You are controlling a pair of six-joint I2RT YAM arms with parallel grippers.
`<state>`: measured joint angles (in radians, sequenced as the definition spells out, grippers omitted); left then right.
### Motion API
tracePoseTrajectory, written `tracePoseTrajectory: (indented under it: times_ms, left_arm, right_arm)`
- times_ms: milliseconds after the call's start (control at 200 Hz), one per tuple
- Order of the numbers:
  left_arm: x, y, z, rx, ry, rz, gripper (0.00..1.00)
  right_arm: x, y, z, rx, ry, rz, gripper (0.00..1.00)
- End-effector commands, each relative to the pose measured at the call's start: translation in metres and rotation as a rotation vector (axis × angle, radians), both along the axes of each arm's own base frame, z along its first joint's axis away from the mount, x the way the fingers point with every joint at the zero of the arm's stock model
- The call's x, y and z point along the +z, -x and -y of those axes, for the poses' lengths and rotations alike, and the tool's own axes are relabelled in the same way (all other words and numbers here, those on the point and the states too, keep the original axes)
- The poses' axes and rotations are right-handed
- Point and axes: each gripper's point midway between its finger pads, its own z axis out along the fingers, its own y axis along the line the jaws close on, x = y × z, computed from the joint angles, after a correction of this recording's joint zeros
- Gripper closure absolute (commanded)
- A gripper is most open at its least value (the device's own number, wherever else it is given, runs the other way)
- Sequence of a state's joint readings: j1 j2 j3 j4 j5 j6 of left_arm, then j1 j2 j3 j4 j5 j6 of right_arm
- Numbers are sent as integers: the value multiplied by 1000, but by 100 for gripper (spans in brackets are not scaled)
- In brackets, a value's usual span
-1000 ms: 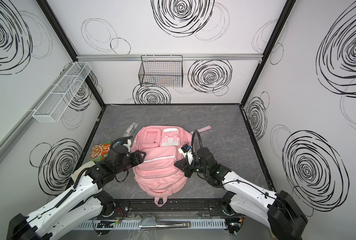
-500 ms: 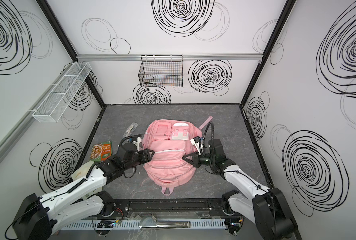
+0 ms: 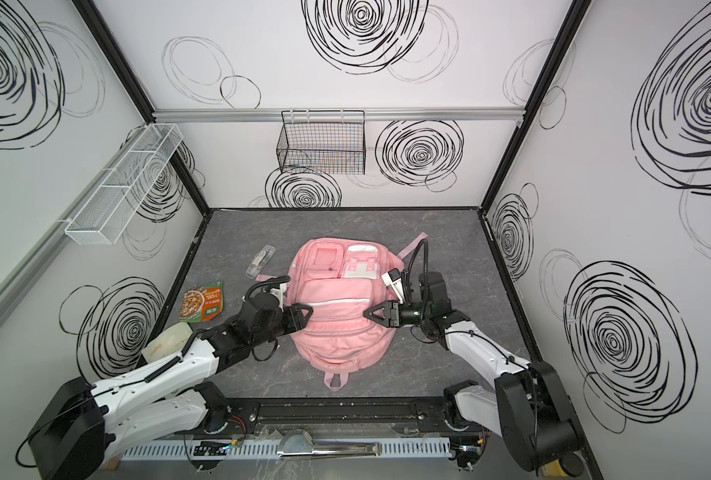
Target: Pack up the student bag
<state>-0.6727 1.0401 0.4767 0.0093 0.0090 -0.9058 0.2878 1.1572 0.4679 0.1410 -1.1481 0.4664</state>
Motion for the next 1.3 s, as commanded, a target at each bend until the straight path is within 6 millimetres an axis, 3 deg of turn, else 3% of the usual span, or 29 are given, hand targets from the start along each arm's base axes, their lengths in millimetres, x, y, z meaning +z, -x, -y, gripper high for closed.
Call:
tracePoseTrajectory:
  times_ms: [0,320,565,755,870,935,1161,1296]
  left_arm:
    - [14,-7,7,23,67,48,44]
    - [22,-9,-3,72,62,79,45]
    - [21,-8,-4,74,62,78,46]
    - [21,-10,-7,88,59,82,49]
    - [22,-11,-8,99,66,85,54]
    - [21,-11,-9,107,64,88,65]
    - [25,-14,-11,131,83,90,71]
    - [30,-15,-12,150,117,97,90]
  right_arm:
    - [-11,-5,9,-52,117,49,57]
    - [-20,-4,3,-108,318,191,49]
    - [-33,-4,3,-133,423,202,55]
    - [-28,-5,7,-192,462,235,54]
    - [-24,-4,10,-212,451,243,55]
    - [-25,-2,10,-215,448,240,56]
    - [-32,3,10,-206,440,210,63]
    - [-33,5,10,-214,449,209,56]
